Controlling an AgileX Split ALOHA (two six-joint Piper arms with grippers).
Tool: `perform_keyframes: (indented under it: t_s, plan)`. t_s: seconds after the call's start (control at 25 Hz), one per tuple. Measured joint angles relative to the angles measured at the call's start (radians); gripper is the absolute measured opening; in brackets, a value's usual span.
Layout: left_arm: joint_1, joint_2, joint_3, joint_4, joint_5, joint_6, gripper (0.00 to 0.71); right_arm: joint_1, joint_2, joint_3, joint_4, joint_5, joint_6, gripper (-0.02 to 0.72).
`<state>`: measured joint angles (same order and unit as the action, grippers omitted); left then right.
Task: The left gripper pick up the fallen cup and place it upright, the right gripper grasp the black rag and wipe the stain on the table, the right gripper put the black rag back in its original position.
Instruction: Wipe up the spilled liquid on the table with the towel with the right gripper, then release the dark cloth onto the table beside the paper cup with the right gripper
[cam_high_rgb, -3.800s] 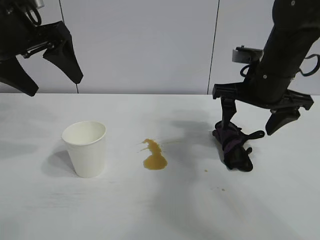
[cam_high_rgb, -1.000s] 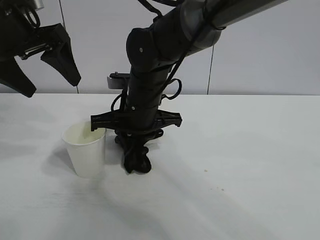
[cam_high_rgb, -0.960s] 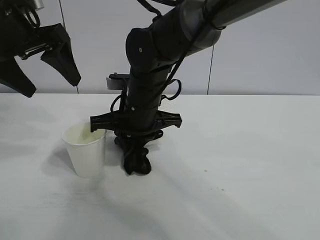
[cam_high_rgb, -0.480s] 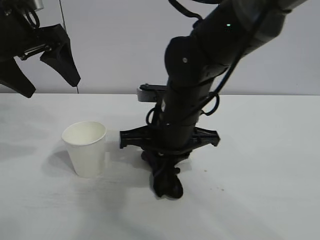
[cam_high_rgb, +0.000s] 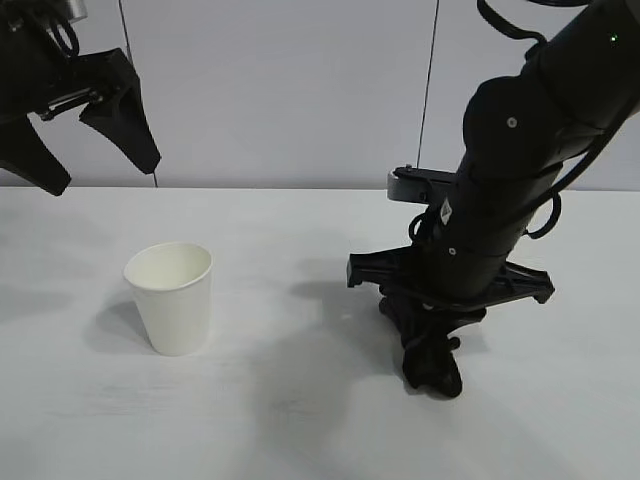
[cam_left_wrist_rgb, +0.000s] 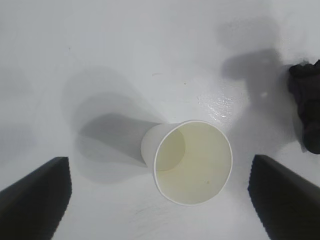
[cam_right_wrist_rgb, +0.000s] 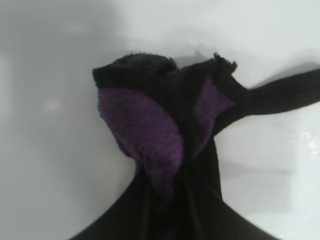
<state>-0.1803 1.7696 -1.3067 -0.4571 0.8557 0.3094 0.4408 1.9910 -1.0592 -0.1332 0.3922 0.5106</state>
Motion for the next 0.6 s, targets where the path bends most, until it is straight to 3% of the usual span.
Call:
perform_keyframes:
  t_s: [0.08, 0.16, 0.24, 0.36, 0.6]
  plan:
    - [0.000, 0.000, 0.000, 0.000, 0.000, 0.000, 0.693, -0.001, -0.004, -0.004, 0.006, 0.007, -0.001, 0.178]
    - [0.000, 0.000, 0.000, 0.000, 0.000, 0.000, 0.693, -0.007, -0.018, -0.004, 0.005, 0.030, -0.009, 0.388]
    - [0.000, 0.000, 0.000, 0.000, 0.000, 0.000, 0.693, -0.011, -0.046, 0.004, 0.003, 0.087, -0.028, 0.553]
    - [0.000, 0.000, 0.000, 0.000, 0.000, 0.000, 0.693, -0.023, -0.129, 0.012, 0.002, 0.142, -0.040, 0.610]
    - [0.000, 0.000, 0.000, 0.000, 0.000, 0.000, 0.693, -0.090, -0.316, -0.041, 0.031, 0.218, -0.091, 0.621]
